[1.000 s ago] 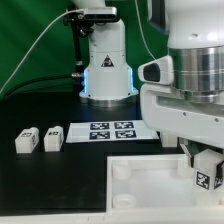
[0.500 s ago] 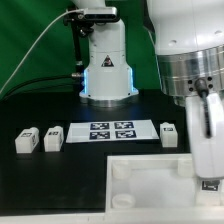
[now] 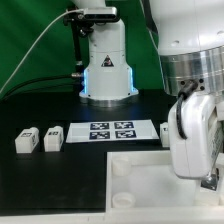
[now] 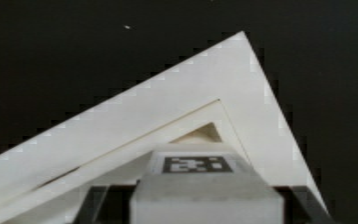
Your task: Assemble one leg
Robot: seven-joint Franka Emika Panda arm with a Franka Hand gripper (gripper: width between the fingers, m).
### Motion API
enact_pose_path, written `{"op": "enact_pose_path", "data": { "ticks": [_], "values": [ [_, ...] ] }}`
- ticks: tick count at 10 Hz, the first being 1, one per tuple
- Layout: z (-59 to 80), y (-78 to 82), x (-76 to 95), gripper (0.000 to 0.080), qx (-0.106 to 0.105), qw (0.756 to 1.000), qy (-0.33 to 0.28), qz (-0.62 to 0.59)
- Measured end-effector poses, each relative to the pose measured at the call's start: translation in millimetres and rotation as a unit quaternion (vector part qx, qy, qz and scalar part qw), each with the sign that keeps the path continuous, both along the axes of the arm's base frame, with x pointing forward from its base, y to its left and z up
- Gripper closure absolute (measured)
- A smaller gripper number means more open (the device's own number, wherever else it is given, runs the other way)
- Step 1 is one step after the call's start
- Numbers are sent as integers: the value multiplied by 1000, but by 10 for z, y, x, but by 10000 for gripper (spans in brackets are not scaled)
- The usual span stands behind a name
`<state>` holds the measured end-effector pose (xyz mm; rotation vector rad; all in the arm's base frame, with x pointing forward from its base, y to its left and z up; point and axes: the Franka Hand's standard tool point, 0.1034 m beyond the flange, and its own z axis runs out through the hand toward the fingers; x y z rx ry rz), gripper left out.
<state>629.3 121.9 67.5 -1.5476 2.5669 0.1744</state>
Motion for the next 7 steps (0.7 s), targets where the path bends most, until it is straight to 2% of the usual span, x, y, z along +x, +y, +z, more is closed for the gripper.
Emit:
{"op": "enact_pose_path", "data": {
  "ticks": [1, 2, 3, 4, 5, 7],
  "values": [
    [-5, 6, -3, 404, 0, 1000, -3, 18],
    [-10, 13, -6, 404, 0, 1000, -4, 25],
    [-13, 21, -10, 255, -3, 999, -6, 38],
    [-27, 83, -42, 182, -19, 990, -17, 140],
    [-24, 124, -62, 159, -28, 975, -24, 221],
    [-8, 140, -95, 151, -44, 928, -40, 369]
  ]
}}
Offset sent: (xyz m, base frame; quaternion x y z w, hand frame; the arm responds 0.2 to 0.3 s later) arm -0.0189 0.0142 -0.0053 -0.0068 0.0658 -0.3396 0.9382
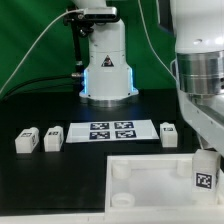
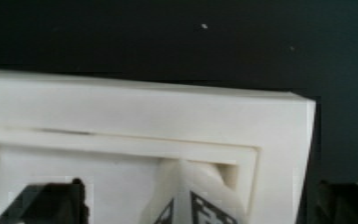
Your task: Assemble one leg
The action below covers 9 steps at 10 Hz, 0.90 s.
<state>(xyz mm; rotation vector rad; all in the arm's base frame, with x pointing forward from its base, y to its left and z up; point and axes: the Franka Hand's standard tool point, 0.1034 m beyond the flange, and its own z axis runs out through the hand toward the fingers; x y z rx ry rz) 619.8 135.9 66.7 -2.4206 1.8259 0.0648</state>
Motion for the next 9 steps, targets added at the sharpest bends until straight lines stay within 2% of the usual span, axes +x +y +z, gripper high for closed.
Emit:
{"op": "enact_pose_path", "data": {
  "ticks": [3, 4, 6, 7, 8, 9],
  "values": [
    [-5, -21, 1, 151, -6, 990, -16, 143],
    [17, -66, 16, 151, -16, 970, -26, 243],
    [22, -152, 45, 151, -24, 932, -41, 361],
    [17, -158, 48, 151, -25, 923, -43, 381],
    [17, -153, 47, 151, -25, 929, -42, 368],
    [17, -154, 47, 287, -24, 935, -41, 352]
  ]
}}
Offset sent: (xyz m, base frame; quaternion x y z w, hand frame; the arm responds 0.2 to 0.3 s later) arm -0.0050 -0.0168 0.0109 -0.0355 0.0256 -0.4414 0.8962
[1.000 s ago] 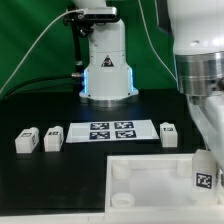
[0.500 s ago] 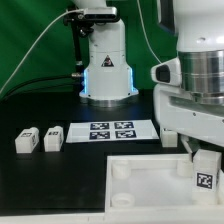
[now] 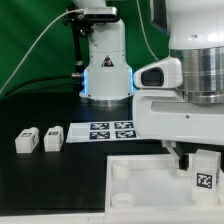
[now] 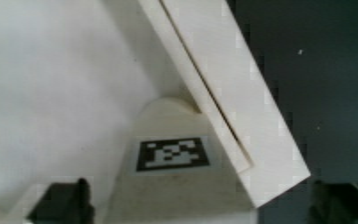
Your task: Assemble one leg
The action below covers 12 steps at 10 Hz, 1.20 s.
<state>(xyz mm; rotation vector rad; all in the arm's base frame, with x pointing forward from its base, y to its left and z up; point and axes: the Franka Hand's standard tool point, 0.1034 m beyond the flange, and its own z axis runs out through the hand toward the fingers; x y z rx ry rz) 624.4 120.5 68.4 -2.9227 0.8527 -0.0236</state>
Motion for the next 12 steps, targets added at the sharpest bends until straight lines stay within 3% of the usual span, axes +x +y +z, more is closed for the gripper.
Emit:
{"op": "enact_pose_path", "data": {
  "ticks": [1, 2, 3, 6, 9, 12],
  "values": [
    [0, 3, 0, 287, 2, 1000, 2, -20],
    [-1, 9, -2, 425, 5, 997, 7, -78],
    [-2, 6, -2, 503, 7, 992, 11, -123],
    [-8, -2, 5, 503, 17, 962, 25, -270],
    [-14, -24, 32, 503, 61, 874, 57, -478],
    [-34, -8, 22, 503, 68, 787, 72, -609]
  ]
}}
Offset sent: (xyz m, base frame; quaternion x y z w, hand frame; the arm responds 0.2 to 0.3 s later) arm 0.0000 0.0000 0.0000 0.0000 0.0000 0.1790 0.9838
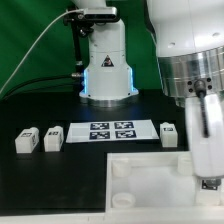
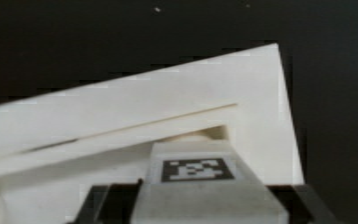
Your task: Assemble one leg
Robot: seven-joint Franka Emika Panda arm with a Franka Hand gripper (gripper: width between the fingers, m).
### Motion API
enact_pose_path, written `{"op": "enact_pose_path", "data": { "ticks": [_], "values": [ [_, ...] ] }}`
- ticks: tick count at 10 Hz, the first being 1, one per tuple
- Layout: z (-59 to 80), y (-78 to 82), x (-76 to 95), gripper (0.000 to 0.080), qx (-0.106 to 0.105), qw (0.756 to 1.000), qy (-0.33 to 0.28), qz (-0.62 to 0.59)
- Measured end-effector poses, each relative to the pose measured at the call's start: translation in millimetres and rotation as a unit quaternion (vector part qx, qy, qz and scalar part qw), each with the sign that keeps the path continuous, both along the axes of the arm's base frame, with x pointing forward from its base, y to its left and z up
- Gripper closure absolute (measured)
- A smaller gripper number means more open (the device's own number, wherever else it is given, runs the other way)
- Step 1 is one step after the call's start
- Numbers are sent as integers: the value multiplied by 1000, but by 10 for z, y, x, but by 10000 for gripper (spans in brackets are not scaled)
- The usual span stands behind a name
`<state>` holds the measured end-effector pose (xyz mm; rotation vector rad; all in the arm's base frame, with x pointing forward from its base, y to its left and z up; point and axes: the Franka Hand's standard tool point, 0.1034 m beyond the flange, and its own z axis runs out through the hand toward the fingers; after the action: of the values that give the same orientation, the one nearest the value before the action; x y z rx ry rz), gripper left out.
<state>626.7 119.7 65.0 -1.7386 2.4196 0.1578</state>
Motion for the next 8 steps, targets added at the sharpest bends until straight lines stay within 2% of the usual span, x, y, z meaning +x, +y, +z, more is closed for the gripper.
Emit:
{"op": "enact_pose_path", "data": {
  "ticks": [3, 5, 7, 8],
  "values": [
    [12, -28, 12, 502, -4, 997, 7, -76],
    [-2, -31, -5, 499, -7, 998, 6, -59],
    [-1, -19, -6, 193, -7, 998, 6, -57],
    [49, 50, -18, 163, -5, 998, 3, -55]
  ]
}}
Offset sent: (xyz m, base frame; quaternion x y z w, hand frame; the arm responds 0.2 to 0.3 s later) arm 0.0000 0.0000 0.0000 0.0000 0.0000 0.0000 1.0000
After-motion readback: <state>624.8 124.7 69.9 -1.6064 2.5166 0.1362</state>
